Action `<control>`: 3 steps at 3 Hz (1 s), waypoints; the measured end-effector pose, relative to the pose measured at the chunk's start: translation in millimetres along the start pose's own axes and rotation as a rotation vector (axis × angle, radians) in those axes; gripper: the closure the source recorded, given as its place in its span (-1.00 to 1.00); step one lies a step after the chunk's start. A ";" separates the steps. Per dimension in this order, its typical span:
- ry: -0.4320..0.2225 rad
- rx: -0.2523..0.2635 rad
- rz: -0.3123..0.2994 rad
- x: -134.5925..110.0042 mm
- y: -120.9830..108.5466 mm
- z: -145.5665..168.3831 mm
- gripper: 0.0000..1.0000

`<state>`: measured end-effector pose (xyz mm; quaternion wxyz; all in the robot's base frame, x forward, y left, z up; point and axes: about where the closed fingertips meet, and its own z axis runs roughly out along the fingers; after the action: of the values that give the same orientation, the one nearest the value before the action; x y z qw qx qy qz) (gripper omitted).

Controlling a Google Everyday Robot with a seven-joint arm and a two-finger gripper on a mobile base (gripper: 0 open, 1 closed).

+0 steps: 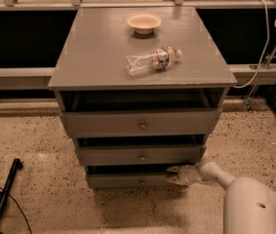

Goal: Open bottom drawer

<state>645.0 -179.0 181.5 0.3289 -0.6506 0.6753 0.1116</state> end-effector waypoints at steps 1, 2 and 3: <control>0.000 0.000 0.000 -4.4 -2.0 -5.6 -0.27; 0.000 0.000 0.000 -4.9 -2.2 -6.1 -0.73; 0.000 0.000 0.000 -4.9 -2.2 -6.1 -1.00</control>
Offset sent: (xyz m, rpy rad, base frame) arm 0.0000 0.0000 0.0077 0.0000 0.0000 0.0000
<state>645.0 -178.9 189.6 0.3289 -0.6506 0.6753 0.1117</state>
